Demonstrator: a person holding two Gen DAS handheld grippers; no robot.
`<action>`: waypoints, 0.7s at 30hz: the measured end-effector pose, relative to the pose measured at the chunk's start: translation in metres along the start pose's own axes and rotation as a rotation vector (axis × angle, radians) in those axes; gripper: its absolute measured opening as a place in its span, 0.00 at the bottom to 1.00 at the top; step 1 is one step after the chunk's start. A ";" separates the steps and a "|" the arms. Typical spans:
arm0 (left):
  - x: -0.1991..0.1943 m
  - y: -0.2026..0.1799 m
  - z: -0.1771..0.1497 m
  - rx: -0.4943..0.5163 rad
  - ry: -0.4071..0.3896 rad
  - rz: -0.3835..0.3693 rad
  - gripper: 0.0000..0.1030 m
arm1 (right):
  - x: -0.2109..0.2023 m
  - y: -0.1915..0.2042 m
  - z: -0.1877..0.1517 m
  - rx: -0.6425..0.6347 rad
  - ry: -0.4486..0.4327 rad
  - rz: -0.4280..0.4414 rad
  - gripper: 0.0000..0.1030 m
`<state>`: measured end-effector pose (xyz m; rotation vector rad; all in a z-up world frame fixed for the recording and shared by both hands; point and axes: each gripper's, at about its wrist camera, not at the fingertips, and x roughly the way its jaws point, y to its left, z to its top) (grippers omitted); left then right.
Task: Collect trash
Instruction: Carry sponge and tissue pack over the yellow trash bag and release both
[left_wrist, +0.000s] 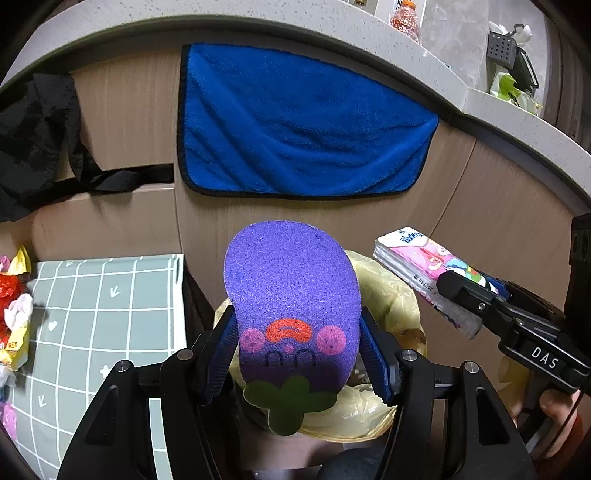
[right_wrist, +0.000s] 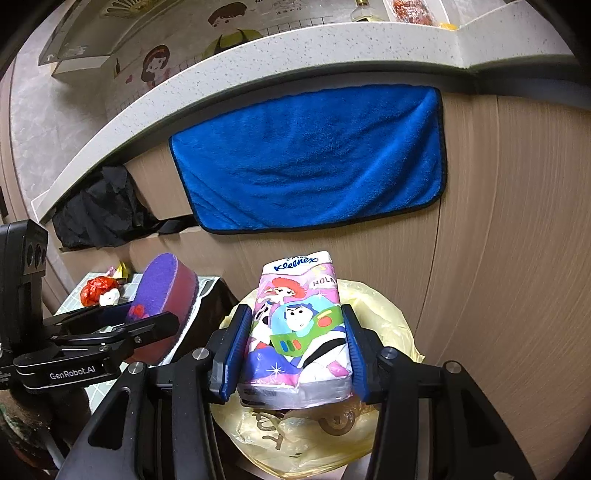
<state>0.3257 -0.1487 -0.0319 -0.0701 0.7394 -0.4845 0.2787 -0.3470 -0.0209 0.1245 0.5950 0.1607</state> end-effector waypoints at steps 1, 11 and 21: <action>0.002 -0.001 0.000 0.000 0.001 -0.001 0.61 | 0.001 0.000 0.000 0.001 0.003 0.000 0.44; 0.022 -0.002 0.003 -0.002 0.035 -0.021 0.61 | 0.014 -0.007 0.001 0.035 0.023 0.003 0.44; 0.038 0.021 0.021 -0.079 0.056 -0.137 0.70 | 0.028 -0.016 -0.003 0.073 0.026 -0.006 0.57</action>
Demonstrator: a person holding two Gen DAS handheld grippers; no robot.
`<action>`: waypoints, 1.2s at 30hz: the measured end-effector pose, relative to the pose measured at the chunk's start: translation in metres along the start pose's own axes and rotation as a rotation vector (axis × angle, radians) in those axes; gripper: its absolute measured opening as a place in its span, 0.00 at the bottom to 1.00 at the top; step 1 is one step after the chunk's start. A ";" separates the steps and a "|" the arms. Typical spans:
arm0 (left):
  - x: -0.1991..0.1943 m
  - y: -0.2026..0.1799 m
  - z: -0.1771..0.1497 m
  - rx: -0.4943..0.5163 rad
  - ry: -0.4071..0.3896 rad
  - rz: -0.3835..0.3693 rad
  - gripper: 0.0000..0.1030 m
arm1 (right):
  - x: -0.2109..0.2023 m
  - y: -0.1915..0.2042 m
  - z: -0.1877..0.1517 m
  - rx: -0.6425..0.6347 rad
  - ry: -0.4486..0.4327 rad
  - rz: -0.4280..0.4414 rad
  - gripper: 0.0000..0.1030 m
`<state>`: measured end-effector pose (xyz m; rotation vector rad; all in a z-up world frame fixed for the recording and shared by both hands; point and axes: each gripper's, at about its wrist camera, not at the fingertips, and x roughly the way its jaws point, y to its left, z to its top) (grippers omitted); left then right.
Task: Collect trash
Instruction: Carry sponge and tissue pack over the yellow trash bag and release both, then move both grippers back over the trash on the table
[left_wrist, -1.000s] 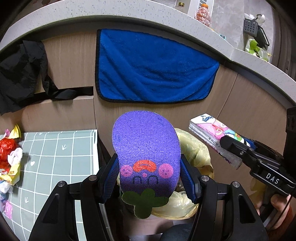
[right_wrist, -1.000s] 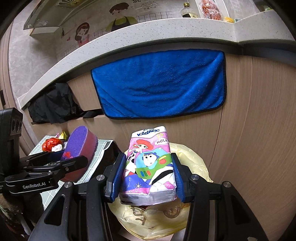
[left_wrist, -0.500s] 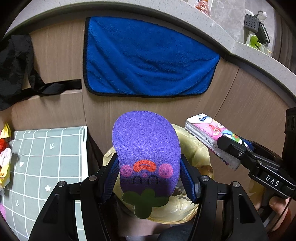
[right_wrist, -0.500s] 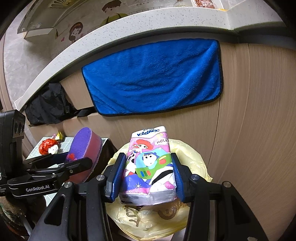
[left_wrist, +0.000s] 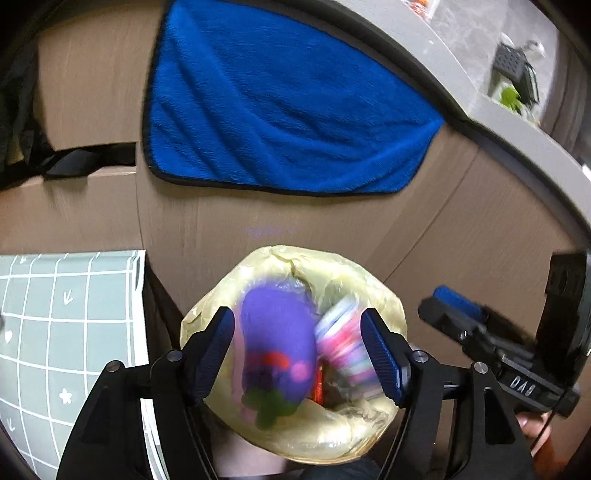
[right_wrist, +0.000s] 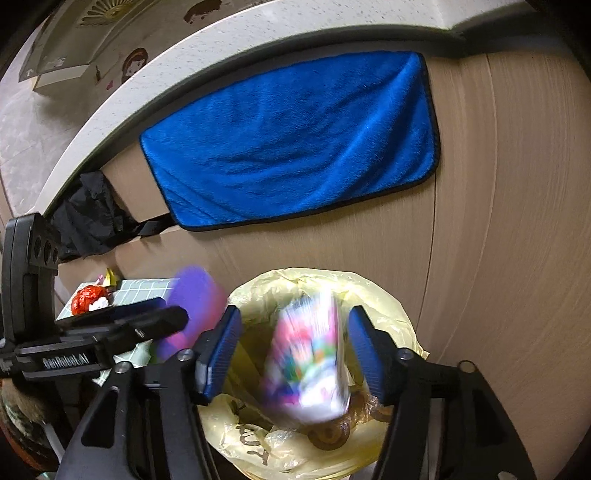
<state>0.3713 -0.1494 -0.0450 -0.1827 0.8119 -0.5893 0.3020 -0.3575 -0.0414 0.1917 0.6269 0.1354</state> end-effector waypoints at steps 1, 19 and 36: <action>-0.003 0.002 0.001 -0.008 -0.005 0.000 0.70 | 0.000 0.000 -0.001 0.002 -0.002 0.000 0.57; -0.171 0.119 -0.047 -0.072 -0.194 0.341 0.70 | -0.037 0.079 0.004 -0.101 -0.066 -0.021 0.61; -0.280 0.277 -0.136 -0.328 -0.236 0.454 0.71 | 0.016 0.259 -0.021 -0.266 0.025 0.205 0.61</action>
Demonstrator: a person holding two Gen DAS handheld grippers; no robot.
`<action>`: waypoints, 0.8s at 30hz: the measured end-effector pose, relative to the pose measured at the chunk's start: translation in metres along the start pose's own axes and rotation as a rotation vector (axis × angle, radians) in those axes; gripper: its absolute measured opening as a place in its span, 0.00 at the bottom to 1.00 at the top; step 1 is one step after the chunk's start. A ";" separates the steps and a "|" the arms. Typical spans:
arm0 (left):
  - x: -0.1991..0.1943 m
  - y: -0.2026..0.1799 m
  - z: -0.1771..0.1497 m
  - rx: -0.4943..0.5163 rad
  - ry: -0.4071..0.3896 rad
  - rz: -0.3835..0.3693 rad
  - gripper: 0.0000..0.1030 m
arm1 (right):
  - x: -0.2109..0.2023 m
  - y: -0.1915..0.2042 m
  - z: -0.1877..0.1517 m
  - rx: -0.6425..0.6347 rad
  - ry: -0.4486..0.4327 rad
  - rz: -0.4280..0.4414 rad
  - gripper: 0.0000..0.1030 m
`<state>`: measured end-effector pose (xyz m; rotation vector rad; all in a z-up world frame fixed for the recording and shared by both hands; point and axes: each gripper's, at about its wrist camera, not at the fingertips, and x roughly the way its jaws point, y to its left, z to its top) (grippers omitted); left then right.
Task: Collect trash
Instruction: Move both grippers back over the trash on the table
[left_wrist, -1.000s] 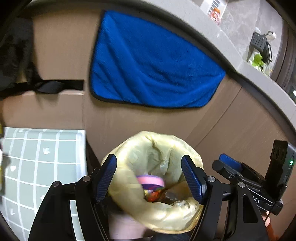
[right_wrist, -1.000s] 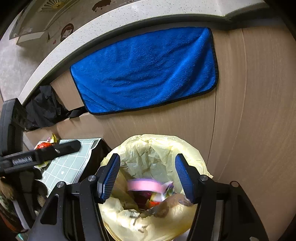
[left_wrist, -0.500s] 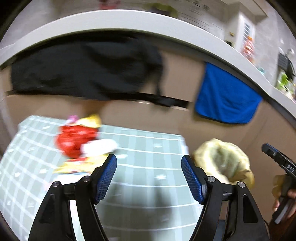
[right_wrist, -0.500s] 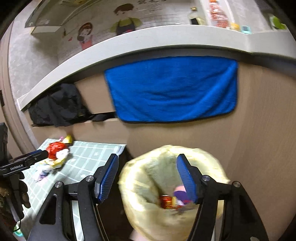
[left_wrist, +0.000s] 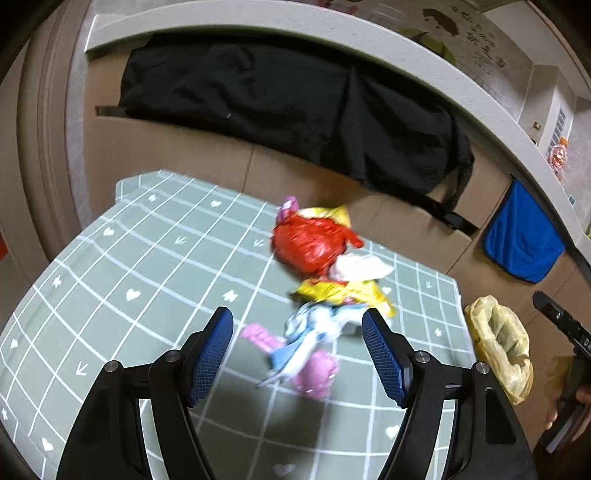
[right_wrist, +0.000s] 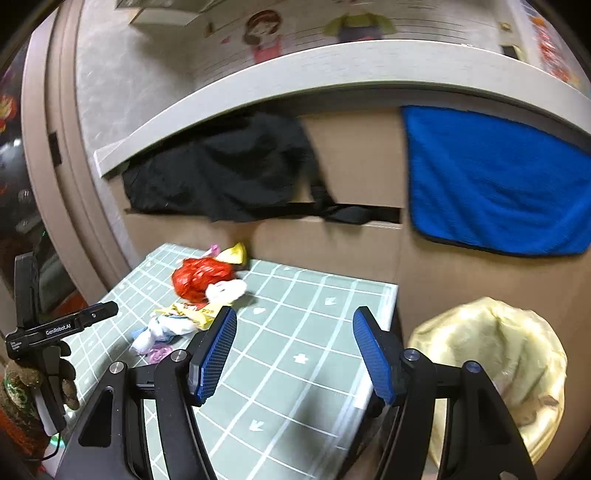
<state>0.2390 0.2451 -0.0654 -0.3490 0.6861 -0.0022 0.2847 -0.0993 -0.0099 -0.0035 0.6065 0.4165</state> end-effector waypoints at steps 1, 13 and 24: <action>0.001 0.005 -0.002 -0.004 0.005 0.004 0.71 | 0.005 0.008 0.000 -0.016 0.006 0.004 0.61; 0.028 -0.012 -0.012 0.092 0.098 -0.081 0.71 | 0.043 0.030 -0.015 -0.005 0.104 0.085 0.61; 0.096 -0.024 -0.002 0.148 0.245 -0.005 0.37 | 0.049 0.020 -0.027 0.048 0.152 0.112 0.61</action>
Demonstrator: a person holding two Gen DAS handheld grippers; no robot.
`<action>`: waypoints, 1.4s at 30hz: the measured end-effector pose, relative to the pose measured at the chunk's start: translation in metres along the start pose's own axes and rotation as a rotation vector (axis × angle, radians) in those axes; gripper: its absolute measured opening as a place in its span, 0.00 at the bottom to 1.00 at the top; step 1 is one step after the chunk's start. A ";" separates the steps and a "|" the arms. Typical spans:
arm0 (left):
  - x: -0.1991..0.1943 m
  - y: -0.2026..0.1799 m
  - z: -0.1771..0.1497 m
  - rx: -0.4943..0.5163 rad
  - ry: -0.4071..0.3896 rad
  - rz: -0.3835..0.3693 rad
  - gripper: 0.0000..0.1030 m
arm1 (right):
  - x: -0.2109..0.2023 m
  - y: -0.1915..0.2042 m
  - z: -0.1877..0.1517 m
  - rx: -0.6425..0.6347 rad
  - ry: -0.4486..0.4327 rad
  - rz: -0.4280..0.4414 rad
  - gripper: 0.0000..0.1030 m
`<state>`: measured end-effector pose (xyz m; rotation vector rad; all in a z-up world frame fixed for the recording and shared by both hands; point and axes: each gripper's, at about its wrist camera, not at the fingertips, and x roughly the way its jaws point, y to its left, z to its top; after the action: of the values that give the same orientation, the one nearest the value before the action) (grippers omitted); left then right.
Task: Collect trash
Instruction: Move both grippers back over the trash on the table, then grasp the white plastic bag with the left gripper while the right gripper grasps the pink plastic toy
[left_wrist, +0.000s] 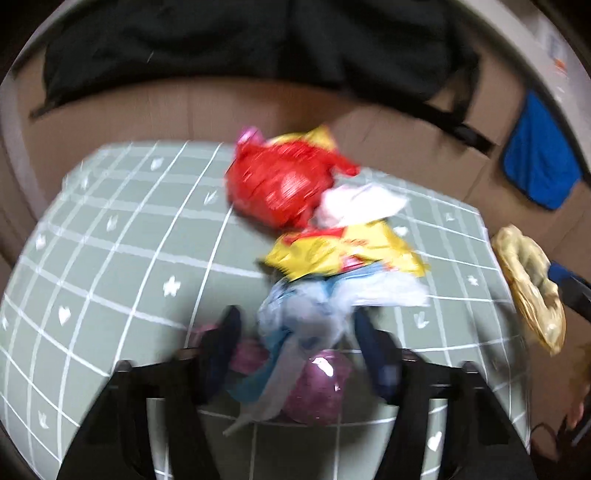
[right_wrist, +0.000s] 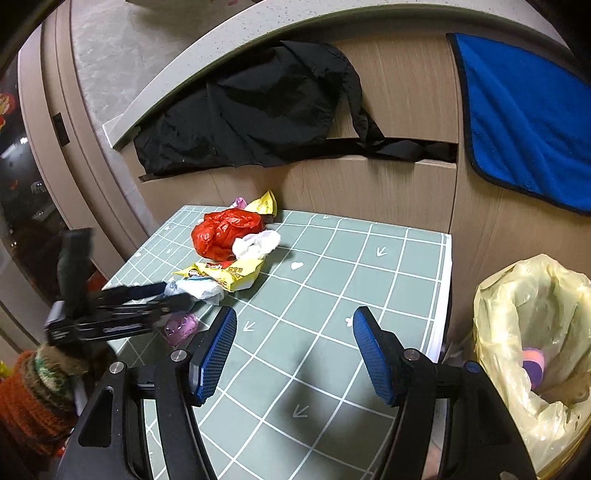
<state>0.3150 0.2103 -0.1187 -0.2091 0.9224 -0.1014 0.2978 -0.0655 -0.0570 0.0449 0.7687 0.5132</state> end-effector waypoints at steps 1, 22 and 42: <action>-0.002 0.005 0.000 -0.034 0.003 -0.017 0.35 | 0.001 0.001 0.000 -0.002 0.004 0.011 0.61; -0.143 0.104 -0.060 -0.385 -0.260 0.012 0.34 | 0.135 0.143 -0.017 -0.438 0.208 0.221 0.61; -0.142 0.021 -0.044 -0.260 -0.290 -0.031 0.34 | 0.035 0.101 0.004 -0.375 0.056 0.148 0.47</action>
<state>0.1939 0.2503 -0.0384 -0.4667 0.6412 0.0207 0.2779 0.0399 -0.0546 -0.2630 0.7162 0.7955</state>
